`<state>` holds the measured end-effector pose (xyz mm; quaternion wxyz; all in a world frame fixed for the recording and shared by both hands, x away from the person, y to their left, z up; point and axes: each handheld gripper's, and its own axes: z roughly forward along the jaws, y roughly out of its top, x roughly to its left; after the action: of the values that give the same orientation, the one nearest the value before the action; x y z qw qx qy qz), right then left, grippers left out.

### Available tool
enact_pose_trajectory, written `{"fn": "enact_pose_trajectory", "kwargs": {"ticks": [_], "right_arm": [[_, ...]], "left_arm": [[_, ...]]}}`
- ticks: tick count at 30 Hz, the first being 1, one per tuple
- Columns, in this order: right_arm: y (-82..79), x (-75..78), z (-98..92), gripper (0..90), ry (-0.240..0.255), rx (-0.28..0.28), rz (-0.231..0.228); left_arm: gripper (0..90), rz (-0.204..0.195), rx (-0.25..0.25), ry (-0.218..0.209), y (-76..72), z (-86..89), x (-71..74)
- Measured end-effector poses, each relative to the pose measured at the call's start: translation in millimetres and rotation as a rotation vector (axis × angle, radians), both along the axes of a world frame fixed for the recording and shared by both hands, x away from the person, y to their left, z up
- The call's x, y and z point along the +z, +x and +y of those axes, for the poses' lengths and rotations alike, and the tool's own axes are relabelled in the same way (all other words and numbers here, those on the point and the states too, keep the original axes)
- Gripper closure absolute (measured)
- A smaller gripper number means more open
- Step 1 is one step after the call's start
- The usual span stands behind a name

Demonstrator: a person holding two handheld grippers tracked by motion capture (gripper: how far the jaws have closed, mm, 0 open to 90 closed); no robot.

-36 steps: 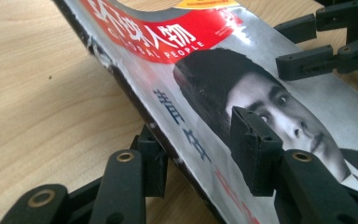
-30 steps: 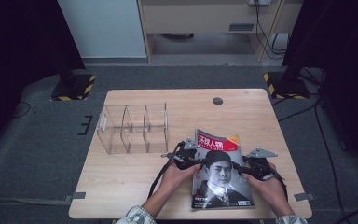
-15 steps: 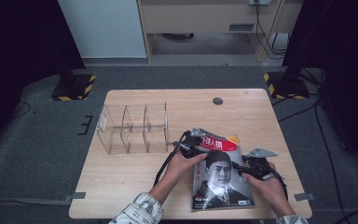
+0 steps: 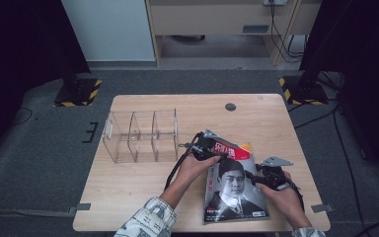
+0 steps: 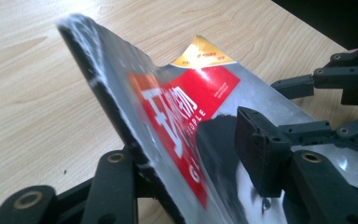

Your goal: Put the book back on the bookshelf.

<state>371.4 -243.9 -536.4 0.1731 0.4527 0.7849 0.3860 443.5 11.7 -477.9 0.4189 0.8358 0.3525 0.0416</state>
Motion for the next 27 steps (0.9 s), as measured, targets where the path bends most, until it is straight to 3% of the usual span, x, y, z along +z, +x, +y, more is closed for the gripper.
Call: {"fn": "enact_pose_trajectory", "kwargs": {"ticks": [27], "right_arm": [[0.1,0.1,4.8,45.1,-0.01,0.029,-0.01]], "left_arm": [[62.3,0.012,-0.001,-0.017,12.8,-10.2,-1.2]]}}
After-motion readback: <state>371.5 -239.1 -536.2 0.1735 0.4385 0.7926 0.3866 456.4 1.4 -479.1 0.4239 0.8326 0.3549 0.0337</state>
